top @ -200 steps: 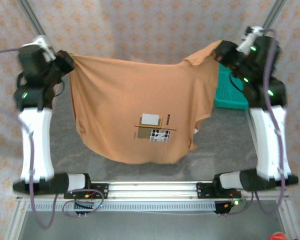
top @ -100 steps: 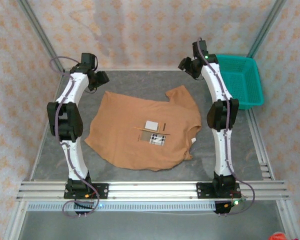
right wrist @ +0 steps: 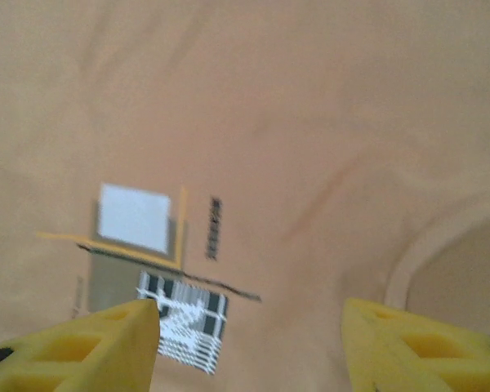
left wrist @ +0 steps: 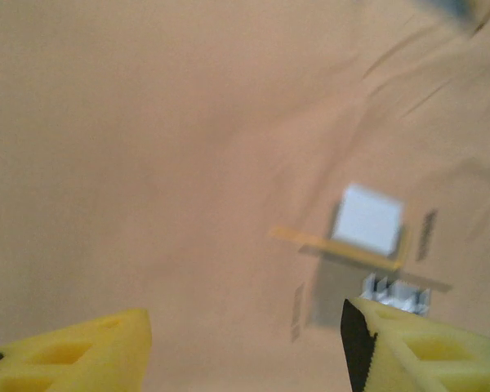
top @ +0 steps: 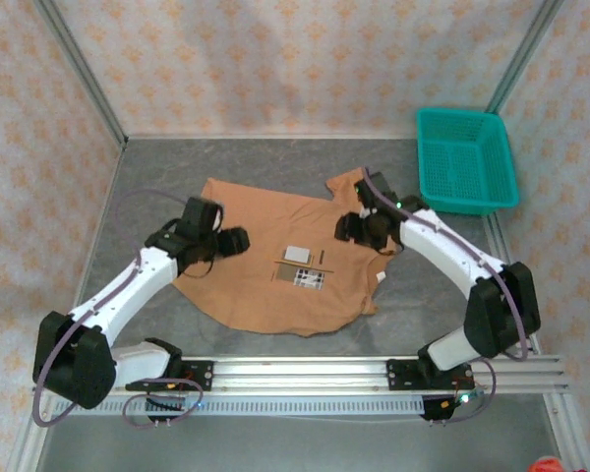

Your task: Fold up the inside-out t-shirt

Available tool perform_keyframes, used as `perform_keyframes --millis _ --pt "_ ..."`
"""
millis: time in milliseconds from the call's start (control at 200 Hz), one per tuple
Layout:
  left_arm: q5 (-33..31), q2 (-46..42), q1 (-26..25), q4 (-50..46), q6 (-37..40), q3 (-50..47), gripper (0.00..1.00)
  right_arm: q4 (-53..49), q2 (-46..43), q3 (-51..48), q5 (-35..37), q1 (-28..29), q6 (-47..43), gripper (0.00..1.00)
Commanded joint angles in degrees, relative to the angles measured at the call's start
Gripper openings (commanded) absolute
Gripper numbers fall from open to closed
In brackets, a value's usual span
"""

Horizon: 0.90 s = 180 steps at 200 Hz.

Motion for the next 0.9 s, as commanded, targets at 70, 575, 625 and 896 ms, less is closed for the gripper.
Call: perform_keyframes --millis 70,575,625,896 --pt "-0.15 -4.64 -0.72 -2.28 -3.79 -6.77 0.67 3.22 -6.24 -10.95 2.05 5.99 6.19 0.61" --pt "-7.32 21.19 8.71 9.2 -0.45 1.7 0.74 17.09 18.3 -2.25 1.41 -2.72 5.44 0.59" --pt "-7.08 24.84 10.12 9.12 0.79 4.91 0.73 16.23 21.81 1.98 0.02 -4.14 4.06 0.59" --pt "-16.62 18.9 5.32 -4.28 6.27 14.69 0.66 4.76 14.7 5.09 3.46 -4.99 -1.25 0.57"
